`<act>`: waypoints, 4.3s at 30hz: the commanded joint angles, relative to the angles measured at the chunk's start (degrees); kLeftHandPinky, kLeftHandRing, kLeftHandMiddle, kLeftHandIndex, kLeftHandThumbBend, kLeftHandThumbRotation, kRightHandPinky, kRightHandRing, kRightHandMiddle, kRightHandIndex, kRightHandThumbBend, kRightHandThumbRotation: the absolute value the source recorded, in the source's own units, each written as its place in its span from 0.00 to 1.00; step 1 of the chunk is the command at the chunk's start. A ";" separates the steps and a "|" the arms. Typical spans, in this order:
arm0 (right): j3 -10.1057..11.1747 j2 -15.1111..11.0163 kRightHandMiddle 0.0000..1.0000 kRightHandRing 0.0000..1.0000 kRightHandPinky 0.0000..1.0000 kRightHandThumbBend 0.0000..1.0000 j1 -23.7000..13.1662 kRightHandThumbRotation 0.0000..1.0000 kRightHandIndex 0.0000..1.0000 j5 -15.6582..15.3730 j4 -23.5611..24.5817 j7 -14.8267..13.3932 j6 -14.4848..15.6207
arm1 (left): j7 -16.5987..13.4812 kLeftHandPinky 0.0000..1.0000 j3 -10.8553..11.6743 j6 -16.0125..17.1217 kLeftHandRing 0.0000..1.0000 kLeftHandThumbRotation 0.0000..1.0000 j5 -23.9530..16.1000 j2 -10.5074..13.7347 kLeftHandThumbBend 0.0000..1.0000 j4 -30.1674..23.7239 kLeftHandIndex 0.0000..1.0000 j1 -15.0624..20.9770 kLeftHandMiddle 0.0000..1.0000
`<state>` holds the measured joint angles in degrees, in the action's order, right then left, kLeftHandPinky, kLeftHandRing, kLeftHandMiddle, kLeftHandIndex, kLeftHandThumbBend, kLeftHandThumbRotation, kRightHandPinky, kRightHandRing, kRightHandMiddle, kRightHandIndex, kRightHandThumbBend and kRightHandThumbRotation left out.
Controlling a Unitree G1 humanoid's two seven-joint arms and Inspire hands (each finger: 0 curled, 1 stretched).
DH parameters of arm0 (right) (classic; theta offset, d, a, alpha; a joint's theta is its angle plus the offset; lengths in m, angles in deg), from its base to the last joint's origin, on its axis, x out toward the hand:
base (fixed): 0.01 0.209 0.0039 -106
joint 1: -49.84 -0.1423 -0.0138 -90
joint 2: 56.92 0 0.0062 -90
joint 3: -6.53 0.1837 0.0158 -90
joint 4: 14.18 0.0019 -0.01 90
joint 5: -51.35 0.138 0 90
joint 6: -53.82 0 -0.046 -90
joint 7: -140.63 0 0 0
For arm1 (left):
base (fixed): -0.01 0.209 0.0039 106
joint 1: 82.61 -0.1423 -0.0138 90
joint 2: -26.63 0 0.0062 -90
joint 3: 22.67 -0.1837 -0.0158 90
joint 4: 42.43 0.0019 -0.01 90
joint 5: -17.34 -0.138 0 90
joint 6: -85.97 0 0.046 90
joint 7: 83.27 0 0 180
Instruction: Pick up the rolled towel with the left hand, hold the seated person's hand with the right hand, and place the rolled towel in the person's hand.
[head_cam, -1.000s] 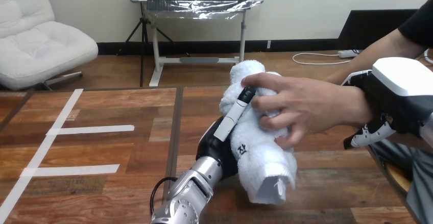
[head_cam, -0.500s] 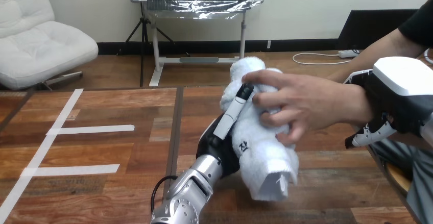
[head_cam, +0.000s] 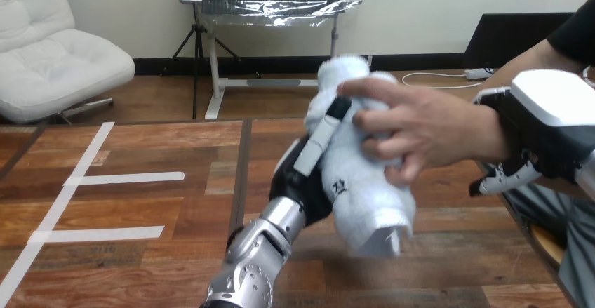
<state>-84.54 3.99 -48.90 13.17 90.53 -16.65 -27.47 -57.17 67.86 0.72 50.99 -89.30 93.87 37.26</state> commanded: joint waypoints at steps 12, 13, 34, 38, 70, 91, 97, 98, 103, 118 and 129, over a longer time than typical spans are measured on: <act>1.85 6.30 0.80 0.77 0.67 0.85 2.62 0.00 0.72 2.49 7.63 -6.04 -1.78 | 5.57 0.69 -1.48 2.27 0.76 0.43 -4.16 -0.55 0.75 -16.61 0.86 -5.12 0.83; 1.93 6.50 0.80 0.77 0.67 0.84 2.78 0.00 0.72 2.59 7.74 -6.41 -2.01 | 5.53 0.70 -1.40 2.09 0.76 0.42 -4.21 -0.39 0.75 -17.05 0.86 -5.52 0.83; 0.69 18.22 0.81 0.79 0.65 0.68 6.79 0.00 0.71 0.93 9.16 -23.92 -7.36 | 5.97 0.66 0.83 3.86 0.75 0.43 -4.52 2.99 0.73 -25.55 0.86 -15.17 0.83; 0.30 20.33 0.82 0.80 0.64 0.65 7.20 0.00 0.71 0.47 8.73 -26.83 -8.49 | 5.60 0.66 1.03 4.26 0.75 0.43 -4.33 3.22 0.72 -26.78 0.87 -16.45 0.83; -1.72 27.32 0.92 0.89 0.67 0.36 11.22 0.00 0.80 0.09 6.49 -35.81 -16.87 | 2.42 0.72 1.57 10.25 0.79 0.41 -4.03 3.29 0.71 -32.22 0.90 -23.28 0.84; -1.89 29.09 0.95 0.92 0.72 0.34 14.60 0.00 0.82 1.63 9.53 -33.11 -15.99 | 0.30 0.72 0.79 15.81 0.79 0.44 -5.74 3.17 0.65 -34.06 0.92 -26.48 0.84; -1.65 29.15 0.96 0.93 0.75 0.35 15.04 0.00 0.83 2.15 10.13 -31.70 -16.32 | 0.11 0.73 0.69 15.45 0.79 0.44 -4.46 2.74 0.63 -35.27 0.92 -27.58 0.85; -1.63 29.21 0.96 0.93 0.75 0.35 15.11 0.00 0.83 2.38 10.25 -31.38 -16.26 | 0.06 0.73 0.73 15.15 0.80 0.43 -3.94 2.54 0.63 -35.60 0.92 -27.84 0.85; -1.60 29.46 0.97 0.94 0.77 0.36 15.45 0.00 0.83 3.55 10.87 -30.18 -16.01 | 0.14 0.74 0.63 15.09 0.80 0.41 -2.74 2.20 0.63 -36.24 0.91 -28.49 0.85; -2.10 30.15 0.98 0.97 0.95 0.36 16.13 0.00 0.85 7.37 11.78 -27.84 -18.25 | -0.69 0.74 -0.02 16.88 0.79 0.41 -1.84 1.31 0.58 -37.86 0.91 -30.48 0.84; -3.37 31.94 1.00 0.98 1.00 0.26 17.25 0.00 0.88 8.58 11.96 -29.00 -20.45 | -2.29 0.75 -1.25 20.26 0.79 0.42 -3.51 1.05 0.52 -39.59 0.92 -32.90 0.85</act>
<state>-87.66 34.19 -30.91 21.12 100.00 -44.53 -46.53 -58.62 67.50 18.43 48.25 -82.85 58.18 4.48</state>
